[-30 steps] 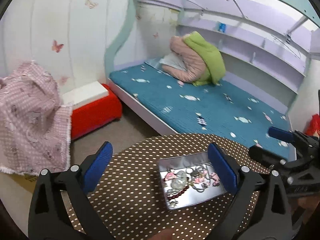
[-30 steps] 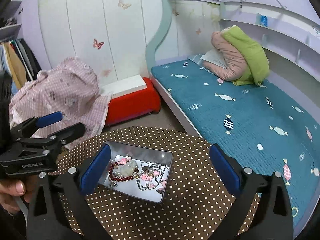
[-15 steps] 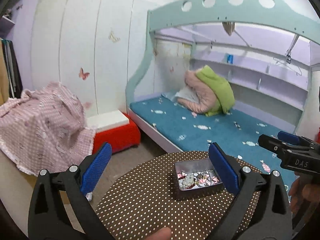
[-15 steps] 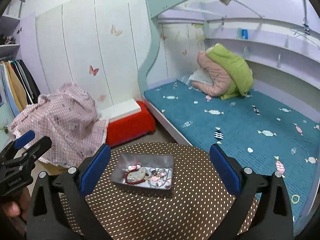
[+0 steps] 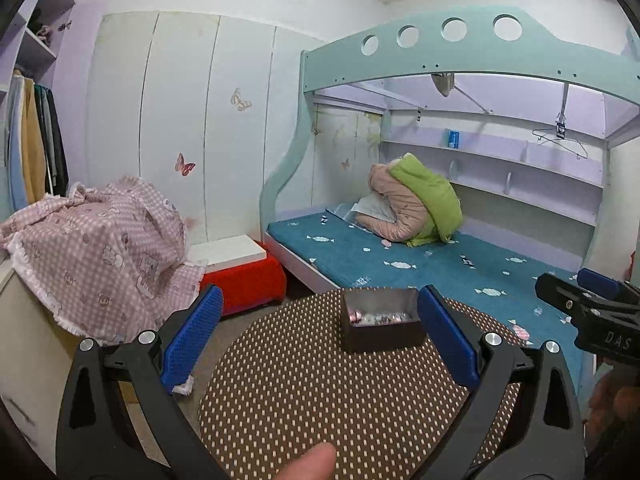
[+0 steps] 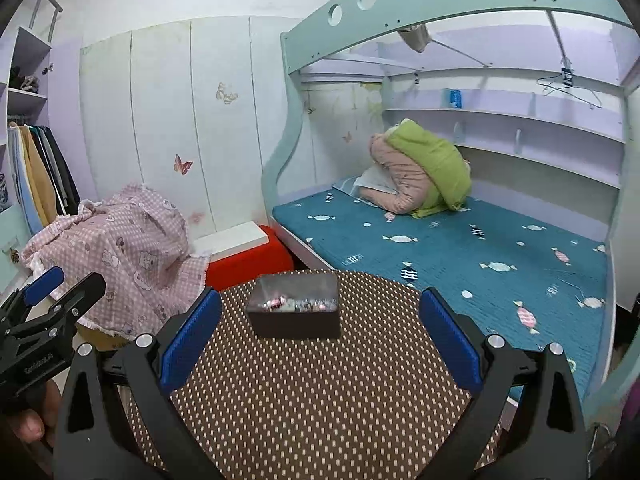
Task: Organize jewelry
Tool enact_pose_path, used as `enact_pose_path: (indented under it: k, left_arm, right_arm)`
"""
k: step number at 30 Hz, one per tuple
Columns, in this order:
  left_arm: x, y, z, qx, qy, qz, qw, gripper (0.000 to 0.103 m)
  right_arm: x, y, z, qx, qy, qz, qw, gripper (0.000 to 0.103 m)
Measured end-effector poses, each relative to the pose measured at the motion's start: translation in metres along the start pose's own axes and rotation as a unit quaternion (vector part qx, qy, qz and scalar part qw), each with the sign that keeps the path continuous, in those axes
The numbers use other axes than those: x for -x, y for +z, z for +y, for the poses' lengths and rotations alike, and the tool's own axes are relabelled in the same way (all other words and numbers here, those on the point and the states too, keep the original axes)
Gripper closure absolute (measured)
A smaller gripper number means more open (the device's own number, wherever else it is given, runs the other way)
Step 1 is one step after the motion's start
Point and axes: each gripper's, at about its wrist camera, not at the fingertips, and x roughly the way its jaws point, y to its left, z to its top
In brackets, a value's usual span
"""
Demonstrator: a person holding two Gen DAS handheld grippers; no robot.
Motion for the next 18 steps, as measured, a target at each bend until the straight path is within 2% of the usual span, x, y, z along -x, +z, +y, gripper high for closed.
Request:
enact_pose_path:
  k: [10, 18]
  left_arm:
    - [0.057, -0.019, 0.002, -0.005, 0.011, -0.009, 0.9999, 0.005]
    - [0.080, -0.028, 0.014, 0.002, 0.025, -0.012, 0.9996, 0.005]
  right_arm:
    - [0.052, -0.030, 0.017, 0.001, -0.011, -0.020, 1.000, 0.008]
    - [0.064, -0.040, 0.028, 0.002, -0.017, -0.025, 1.000, 0.008]
